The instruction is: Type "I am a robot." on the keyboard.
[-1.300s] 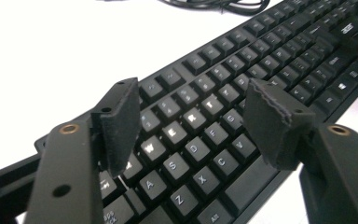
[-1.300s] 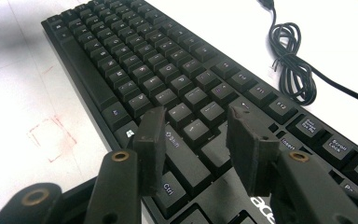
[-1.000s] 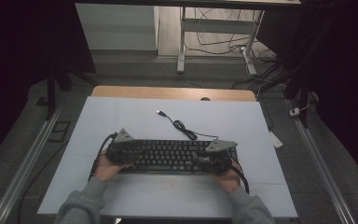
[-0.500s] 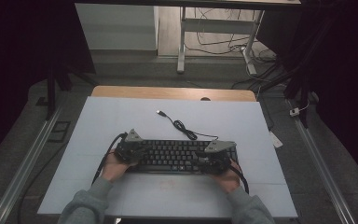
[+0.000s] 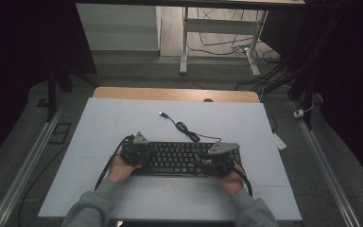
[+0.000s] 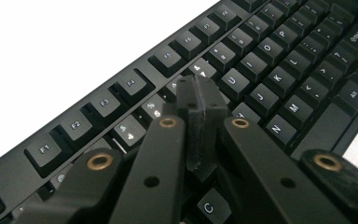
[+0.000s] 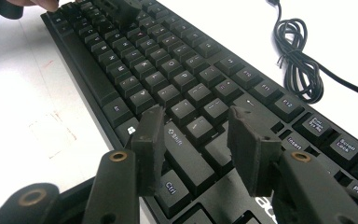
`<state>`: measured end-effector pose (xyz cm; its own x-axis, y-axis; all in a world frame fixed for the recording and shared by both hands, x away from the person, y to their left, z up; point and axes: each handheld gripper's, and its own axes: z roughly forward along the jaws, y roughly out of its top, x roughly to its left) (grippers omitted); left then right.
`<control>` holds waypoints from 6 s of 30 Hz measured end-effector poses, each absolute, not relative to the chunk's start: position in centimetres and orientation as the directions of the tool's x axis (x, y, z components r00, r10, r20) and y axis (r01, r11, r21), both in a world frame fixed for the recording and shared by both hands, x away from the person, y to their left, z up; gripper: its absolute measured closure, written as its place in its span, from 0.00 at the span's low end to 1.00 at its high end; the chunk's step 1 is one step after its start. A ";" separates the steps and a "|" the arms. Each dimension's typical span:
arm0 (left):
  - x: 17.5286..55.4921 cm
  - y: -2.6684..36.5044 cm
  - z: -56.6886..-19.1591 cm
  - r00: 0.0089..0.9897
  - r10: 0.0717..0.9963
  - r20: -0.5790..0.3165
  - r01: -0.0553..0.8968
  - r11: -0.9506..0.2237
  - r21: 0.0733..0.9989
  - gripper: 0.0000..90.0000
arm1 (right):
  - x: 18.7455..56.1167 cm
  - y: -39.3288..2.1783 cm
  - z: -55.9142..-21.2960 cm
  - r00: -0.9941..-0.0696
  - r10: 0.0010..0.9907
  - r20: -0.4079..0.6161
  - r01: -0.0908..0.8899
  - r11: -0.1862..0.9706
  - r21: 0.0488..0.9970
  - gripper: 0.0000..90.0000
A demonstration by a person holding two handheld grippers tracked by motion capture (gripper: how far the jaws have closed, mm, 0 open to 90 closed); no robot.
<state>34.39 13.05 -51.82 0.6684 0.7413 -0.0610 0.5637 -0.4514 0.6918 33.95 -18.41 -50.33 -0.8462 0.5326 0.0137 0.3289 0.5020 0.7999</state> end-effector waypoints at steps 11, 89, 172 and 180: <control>34.5 12.9 -52.1 0.665 0.744 -0.064 0.571 -0.451 0.686 0.98 | 34.0 -18.4 -50.3 -0.845 0.535 0.013 0.330 0.501 0.800 0.63; 30.4 17.4 -50.1 0.619 0.775 -0.124 0.568 -0.334 0.752 0.35 | 34.3 -12.4 -50.5 -0.895 0.446 0.019 0.306 0.582 0.754 1.00; 25.6 20.3 -50.9 0.590 0.802 -0.096 0.557 -0.319 0.767 0.34 | 30.5 -27.8 -50.0 -0.734 0.678 -0.039 0.366 0.443 0.818 0.55; 25.9 20.5 -51.0 0.582 0.807 -0.095 0.562 -0.315 0.765 0.34 | 30.4 -28.7 -50.1 -0.733 0.680 -0.034 0.363 0.432 0.825 0.54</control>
